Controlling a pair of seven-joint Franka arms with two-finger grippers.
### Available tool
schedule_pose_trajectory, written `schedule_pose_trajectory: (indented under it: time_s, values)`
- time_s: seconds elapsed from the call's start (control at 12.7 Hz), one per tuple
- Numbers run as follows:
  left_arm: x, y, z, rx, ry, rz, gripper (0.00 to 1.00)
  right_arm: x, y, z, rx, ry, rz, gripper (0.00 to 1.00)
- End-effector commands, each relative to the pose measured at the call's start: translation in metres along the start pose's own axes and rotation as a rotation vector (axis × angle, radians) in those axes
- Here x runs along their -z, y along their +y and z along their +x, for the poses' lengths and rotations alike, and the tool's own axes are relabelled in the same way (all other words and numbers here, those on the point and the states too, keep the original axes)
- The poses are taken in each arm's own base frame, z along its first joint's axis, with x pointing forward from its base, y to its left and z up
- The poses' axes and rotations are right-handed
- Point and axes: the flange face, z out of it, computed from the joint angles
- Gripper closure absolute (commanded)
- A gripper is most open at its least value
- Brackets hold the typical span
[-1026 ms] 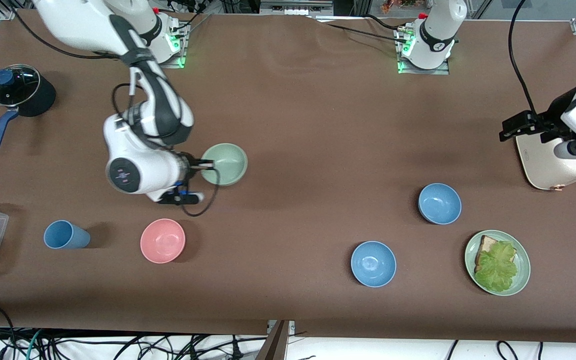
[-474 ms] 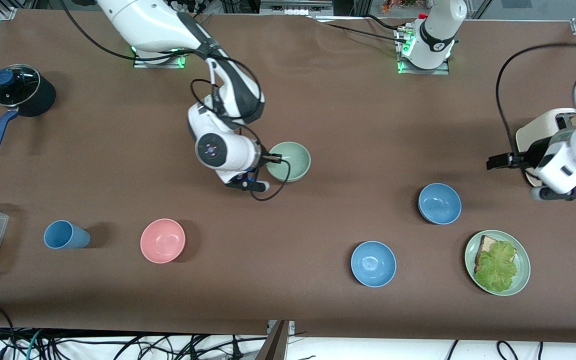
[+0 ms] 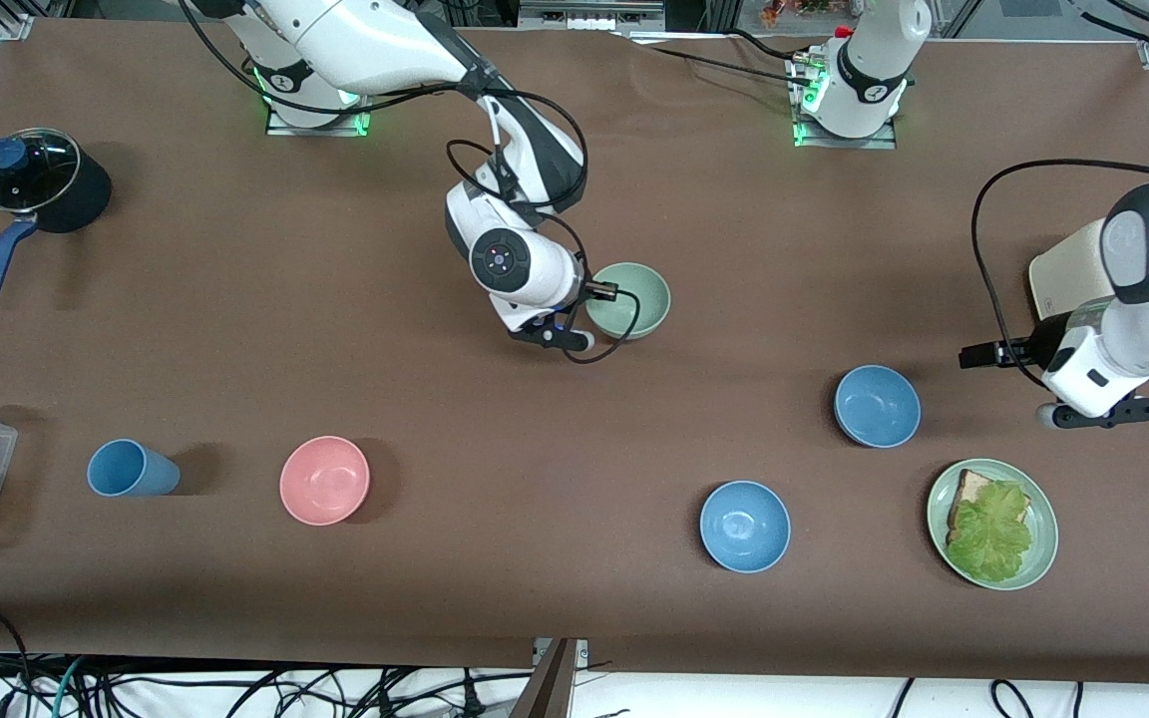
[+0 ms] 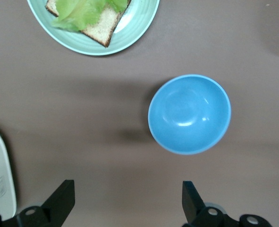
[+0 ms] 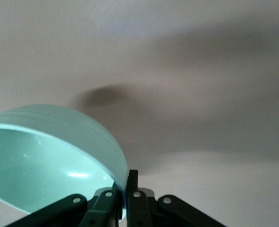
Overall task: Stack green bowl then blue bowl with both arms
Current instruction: 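Slide the green bowl toward the table middle while the left gripper reaches out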
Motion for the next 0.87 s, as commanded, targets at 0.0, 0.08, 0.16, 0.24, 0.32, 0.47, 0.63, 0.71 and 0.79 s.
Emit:
schedule_pose_trajectory:
  time_s: [0.0, 0.08, 0.16, 0.24, 0.32, 0.47, 0.63, 0.71, 0.79]
  values:
    - [-0.028, 0.0, -0.007, -0.025, 0.024, 0.029, 0.0, -0.023, -0.021, -0.007, 0.006, -0.016, 0.015, 1.0]
    - [-0.039, 0.0, -0.005, -0.027, 0.02, 0.029, 0.0, -0.032, -0.023, -0.011, 0.013, -0.022, 0.007, 1.0]
    - [-0.046, 0.0, -0.002, -0.027, 0.029, 0.029, 0.0, -0.038, -0.022, -0.012, 0.014, -0.027, 0.0, 1.0]
    - [-0.054, 0.002, -0.002, -0.03, 0.032, 0.03, 0.0, -0.042, -0.021, -0.011, 0.012, -0.03, -0.006, 1.0]
    - [-0.062, 0.005, 0.0, -0.036, 0.044, 0.031, 0.0, -0.046, -0.019, -0.01, 0.009, -0.035, -0.01, 1.0]
    - [-0.078, 0.007, 0.001, -0.039, 0.064, 0.031, 0.0, -0.052, -0.016, -0.009, 0.012, -0.041, -0.019, 1.0]
    - [-0.096, 0.011, 0.007, -0.047, 0.093, 0.032, 0.0, -0.056, -0.013, -0.005, 0.006, -0.043, -0.024, 0.67]
    - [-0.108, 0.014, 0.009, -0.053, 0.093, 0.033, 0.0, -0.055, -0.011, -0.003, 0.014, -0.041, -0.026, 0.01]
    - [-0.117, 0.016, 0.011, -0.056, 0.101, 0.033, 0.0, -0.055, -0.011, -0.002, 0.016, -0.041, -0.028, 0.0]
